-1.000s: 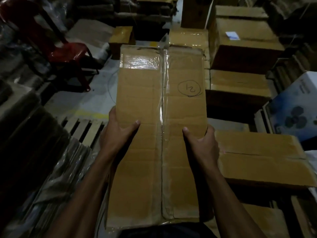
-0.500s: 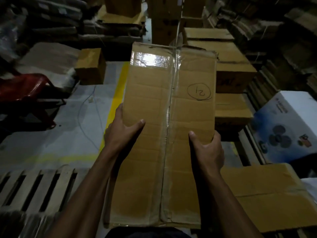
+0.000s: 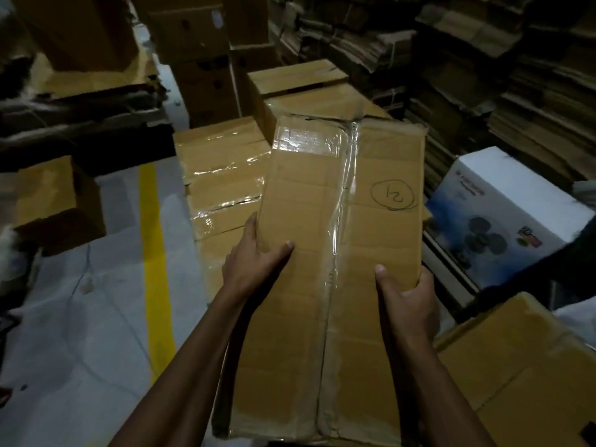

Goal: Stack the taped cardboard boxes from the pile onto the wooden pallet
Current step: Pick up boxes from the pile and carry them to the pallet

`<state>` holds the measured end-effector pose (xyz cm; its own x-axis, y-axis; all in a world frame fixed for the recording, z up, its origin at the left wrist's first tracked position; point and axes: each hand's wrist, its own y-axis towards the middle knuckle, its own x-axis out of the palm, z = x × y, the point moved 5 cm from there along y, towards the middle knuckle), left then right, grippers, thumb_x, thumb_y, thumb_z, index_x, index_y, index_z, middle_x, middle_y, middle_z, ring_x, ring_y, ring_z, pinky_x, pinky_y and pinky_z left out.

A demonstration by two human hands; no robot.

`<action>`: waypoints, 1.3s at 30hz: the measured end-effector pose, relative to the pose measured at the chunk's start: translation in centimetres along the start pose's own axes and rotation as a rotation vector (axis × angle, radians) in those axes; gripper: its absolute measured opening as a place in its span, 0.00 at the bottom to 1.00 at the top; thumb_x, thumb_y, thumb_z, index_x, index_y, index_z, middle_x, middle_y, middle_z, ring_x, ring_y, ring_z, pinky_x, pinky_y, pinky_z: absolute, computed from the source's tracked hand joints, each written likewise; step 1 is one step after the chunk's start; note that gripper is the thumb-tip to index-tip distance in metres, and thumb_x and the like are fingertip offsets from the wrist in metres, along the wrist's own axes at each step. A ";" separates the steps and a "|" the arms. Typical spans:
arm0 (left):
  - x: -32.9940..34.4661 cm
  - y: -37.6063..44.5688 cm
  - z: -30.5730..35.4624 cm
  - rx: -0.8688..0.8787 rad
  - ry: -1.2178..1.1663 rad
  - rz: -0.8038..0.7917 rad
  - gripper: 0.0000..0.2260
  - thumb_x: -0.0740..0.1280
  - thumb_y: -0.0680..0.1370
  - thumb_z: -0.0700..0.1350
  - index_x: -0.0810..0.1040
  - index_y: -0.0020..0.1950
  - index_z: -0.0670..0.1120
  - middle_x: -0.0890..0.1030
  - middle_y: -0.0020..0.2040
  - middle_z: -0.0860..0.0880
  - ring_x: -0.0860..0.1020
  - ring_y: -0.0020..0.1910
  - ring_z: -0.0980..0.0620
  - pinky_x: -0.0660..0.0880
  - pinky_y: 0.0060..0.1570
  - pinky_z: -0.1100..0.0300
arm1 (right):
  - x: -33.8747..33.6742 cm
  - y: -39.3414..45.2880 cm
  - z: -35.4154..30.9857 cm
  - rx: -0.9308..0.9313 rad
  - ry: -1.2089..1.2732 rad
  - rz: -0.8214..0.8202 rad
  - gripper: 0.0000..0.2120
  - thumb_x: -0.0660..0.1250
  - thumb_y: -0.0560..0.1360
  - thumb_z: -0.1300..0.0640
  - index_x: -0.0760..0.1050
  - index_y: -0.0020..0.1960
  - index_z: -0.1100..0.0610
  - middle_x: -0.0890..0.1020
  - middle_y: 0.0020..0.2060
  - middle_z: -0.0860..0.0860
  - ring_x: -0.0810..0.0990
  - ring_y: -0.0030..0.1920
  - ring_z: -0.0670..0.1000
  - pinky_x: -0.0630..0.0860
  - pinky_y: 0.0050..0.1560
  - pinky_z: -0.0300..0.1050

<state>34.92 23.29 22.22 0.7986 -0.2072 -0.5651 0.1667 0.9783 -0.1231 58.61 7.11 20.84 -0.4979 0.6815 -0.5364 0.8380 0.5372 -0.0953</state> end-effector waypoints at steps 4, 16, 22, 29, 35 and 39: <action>3.5 6.6 2.2 0.060 -0.012 -0.091 0.40 0.68 0.64 0.70 0.57 0.73 0.66 0.80 0.60 0.56 0.80 0.56 0.47 0.76 0.58 0.45 | 1.4 4.5 0.2 0.105 0.019 0.055 0.44 0.61 0.61 0.22 0.67 0.69 0.46 0.81 0.56 0.51 0.80 0.56 0.57 0.77 0.56 0.63; 15.1 24.1 10.7 0.141 -0.036 -0.326 0.35 0.72 0.64 0.65 0.63 0.69 0.64 0.79 0.59 0.57 0.80 0.55 0.50 0.76 0.59 0.46 | 3.2 21.2 0.2 0.301 0.026 0.141 0.35 0.68 0.72 0.35 0.65 0.73 0.50 0.80 0.60 0.54 0.78 0.59 0.60 0.74 0.61 0.60; 19.9 31.3 12.7 0.174 0.011 -0.415 0.39 0.71 0.63 0.65 0.62 0.72 0.61 0.79 0.61 0.56 0.79 0.57 0.48 0.75 0.61 0.45 | 4.5 25.6 -0.3 0.405 0.047 0.196 0.36 0.70 0.74 0.40 0.62 0.76 0.52 0.78 0.63 0.56 0.77 0.62 0.61 0.73 0.62 0.58; 24.4 39.1 12.8 0.186 0.064 -0.570 0.39 0.72 0.64 0.66 0.60 0.71 0.62 0.78 0.62 0.54 0.77 0.59 0.47 0.73 0.63 0.45 | 7.8 29.3 -1.0 0.489 0.048 0.283 0.31 0.70 0.75 0.42 0.64 0.73 0.51 0.78 0.62 0.54 0.77 0.60 0.59 0.73 0.61 0.56; 26.7 44.9 12.7 0.150 0.077 -0.668 0.37 0.73 0.62 0.66 0.63 0.67 0.61 0.80 0.59 0.54 0.79 0.57 0.47 0.75 0.61 0.45 | 11.2 31.9 -2.3 0.558 0.024 0.343 0.28 0.68 0.75 0.43 0.65 0.71 0.50 0.80 0.60 0.54 0.79 0.58 0.60 0.75 0.59 0.55; 28.2 47.4 14.2 0.166 0.119 -0.696 0.38 0.72 0.62 0.64 0.67 0.69 0.56 0.80 0.59 0.53 0.79 0.57 0.48 0.74 0.62 0.46 | 13.6 33.5 -2.3 0.599 0.068 0.355 0.30 0.69 0.74 0.44 0.65 0.72 0.51 0.80 0.62 0.54 0.79 0.58 0.60 0.75 0.61 0.58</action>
<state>73.52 63.84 12.05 0.4086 -0.7721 -0.4867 0.7067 0.6051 -0.3666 79.39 35.52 12.29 -0.1672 0.8053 -0.5688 0.9218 -0.0770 -0.3800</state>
